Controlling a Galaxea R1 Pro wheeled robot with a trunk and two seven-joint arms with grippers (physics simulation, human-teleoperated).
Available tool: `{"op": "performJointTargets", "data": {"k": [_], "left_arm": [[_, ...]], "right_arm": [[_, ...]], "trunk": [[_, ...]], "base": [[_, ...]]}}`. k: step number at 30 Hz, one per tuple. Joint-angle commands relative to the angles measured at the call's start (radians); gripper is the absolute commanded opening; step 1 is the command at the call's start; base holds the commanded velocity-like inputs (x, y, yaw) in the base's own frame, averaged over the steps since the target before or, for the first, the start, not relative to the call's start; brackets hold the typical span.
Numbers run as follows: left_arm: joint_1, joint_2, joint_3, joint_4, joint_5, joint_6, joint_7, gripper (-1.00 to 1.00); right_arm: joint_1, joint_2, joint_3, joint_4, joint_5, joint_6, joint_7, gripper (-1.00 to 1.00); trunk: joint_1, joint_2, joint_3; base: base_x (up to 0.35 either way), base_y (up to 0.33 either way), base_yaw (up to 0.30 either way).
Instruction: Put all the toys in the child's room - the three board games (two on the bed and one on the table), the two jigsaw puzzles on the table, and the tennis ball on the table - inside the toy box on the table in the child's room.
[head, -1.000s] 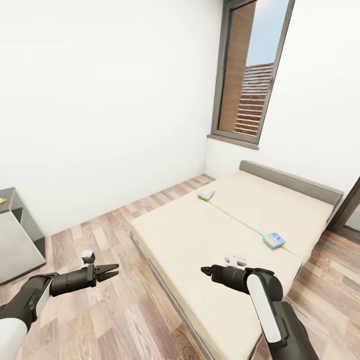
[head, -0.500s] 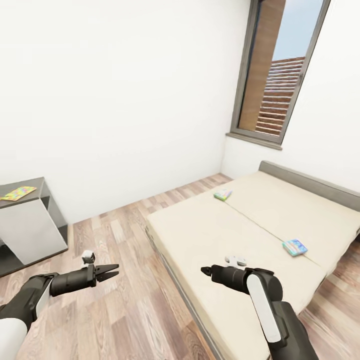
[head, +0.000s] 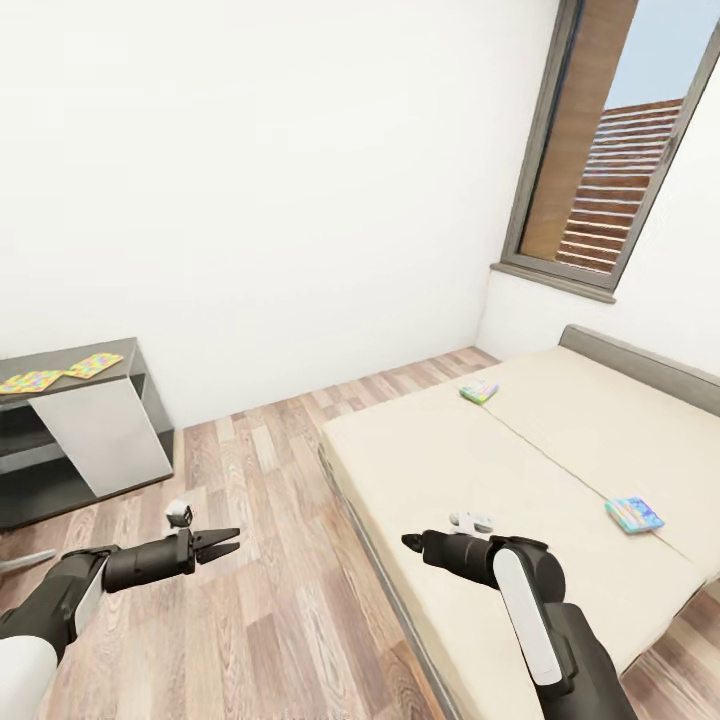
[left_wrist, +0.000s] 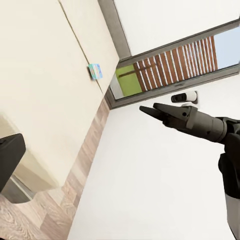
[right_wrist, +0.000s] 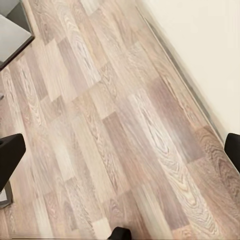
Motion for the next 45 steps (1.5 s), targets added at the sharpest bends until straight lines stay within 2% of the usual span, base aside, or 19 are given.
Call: {"op": "performJointTargets", "data": {"k": [1, 45], "left_arm": [[-0.001, 0.0, 0.0, 0.0, -0.001, 0.011, -0.004, 1.0], [-0.001, -0.002, -0.001, 0.0, -0.001, 0.011, -0.004, 1.0]], "right_arm": [[-0.001, 0.0, 0.0, -0.001, -0.009, 0.003, -0.009, 1.0], [-0.001, 0.0, 0.0, -0.001, -0.009, 0.003, -0.009, 1.0]], "trunk": [[0.0, -0.001, -0.003], [0.0, -0.001, -0.049]], "base": [[0.0, -0.145, 0.235], [-0.021, -0.041, 0.235]]}}
